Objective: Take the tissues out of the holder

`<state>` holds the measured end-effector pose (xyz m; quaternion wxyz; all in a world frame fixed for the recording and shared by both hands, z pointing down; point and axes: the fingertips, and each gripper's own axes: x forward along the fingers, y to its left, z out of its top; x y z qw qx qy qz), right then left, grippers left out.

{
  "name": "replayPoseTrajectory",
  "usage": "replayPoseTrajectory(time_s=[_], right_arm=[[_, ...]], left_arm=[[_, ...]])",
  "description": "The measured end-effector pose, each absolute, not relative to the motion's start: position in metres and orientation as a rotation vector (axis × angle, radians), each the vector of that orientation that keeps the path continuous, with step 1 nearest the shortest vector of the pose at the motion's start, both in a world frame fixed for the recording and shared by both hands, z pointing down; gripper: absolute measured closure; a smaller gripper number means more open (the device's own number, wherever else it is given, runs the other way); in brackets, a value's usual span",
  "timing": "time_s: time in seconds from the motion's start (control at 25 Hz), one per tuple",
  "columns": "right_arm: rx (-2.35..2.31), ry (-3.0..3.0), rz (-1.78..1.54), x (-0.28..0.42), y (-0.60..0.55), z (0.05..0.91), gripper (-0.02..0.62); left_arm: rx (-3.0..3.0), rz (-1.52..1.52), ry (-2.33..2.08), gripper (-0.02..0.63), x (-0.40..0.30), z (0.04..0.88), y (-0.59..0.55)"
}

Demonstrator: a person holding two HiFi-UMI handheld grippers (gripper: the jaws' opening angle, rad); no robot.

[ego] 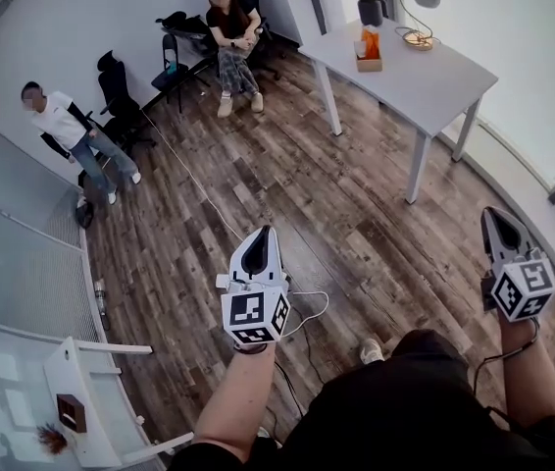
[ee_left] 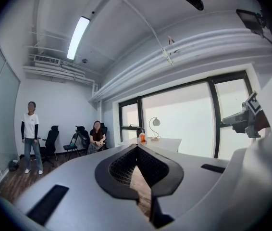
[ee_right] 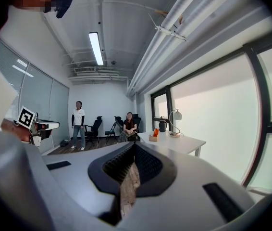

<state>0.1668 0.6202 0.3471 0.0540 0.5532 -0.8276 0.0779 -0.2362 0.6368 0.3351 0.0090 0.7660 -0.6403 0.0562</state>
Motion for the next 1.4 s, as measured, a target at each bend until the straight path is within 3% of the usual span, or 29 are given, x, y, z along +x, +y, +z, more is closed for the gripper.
replayPoseTrajectory(time_s=[0.48, 1.4], right_arm=[[1.673, -2.522, 0.244, 0.148, 0.526, 0.372, 0.591], [1.543, -2.632, 0.307, 0.135, 0.195, 0.368, 0.591]], left_arm=[[2.4, 0.202, -1.983, 0.601, -0.244, 0.353, 0.553], [2.29, 0.258, -2.133, 0.601, -0.25, 0.327, 0.271]])
